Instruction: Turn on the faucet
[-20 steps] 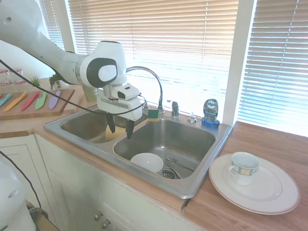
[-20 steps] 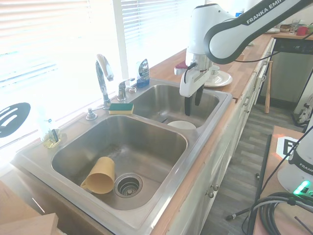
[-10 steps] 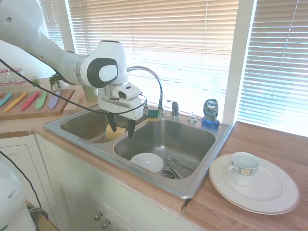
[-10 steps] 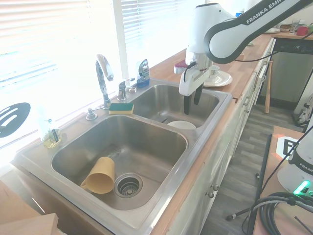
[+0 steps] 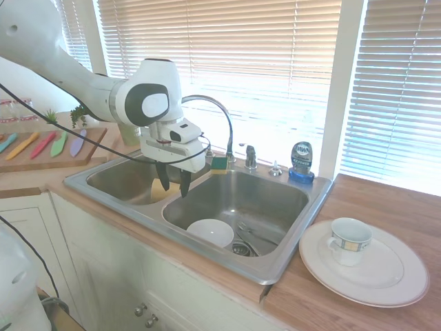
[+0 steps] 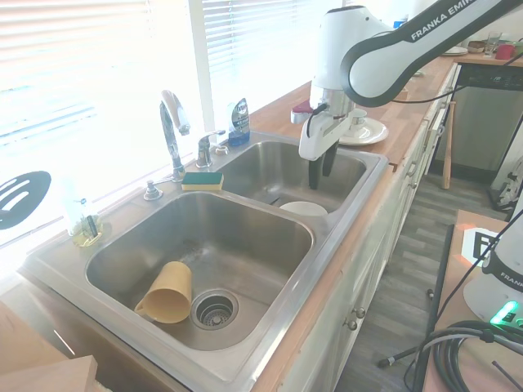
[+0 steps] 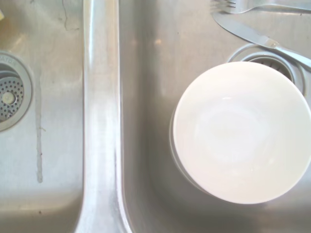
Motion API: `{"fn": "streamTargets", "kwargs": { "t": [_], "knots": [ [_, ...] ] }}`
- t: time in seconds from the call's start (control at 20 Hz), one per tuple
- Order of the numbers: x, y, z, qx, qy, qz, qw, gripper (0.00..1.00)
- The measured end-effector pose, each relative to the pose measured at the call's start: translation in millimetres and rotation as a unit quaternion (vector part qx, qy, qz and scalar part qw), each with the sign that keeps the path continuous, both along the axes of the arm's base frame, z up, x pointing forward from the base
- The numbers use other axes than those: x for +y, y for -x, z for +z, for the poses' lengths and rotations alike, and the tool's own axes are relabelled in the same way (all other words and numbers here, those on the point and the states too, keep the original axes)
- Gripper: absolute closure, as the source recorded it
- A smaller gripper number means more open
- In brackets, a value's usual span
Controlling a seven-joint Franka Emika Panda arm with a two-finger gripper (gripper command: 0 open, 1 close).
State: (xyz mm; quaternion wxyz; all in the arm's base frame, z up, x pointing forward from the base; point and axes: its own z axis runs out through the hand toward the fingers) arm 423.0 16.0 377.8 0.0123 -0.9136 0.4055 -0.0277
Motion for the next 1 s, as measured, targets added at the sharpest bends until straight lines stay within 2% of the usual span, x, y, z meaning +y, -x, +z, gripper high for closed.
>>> {"fn": "streamTargets", "kwargs": {
  "t": [1.0],
  "knots": [
    [-12, -9, -7, -0.003, 0.003, -0.015, 0.9999, 1.00]
  ]
}}
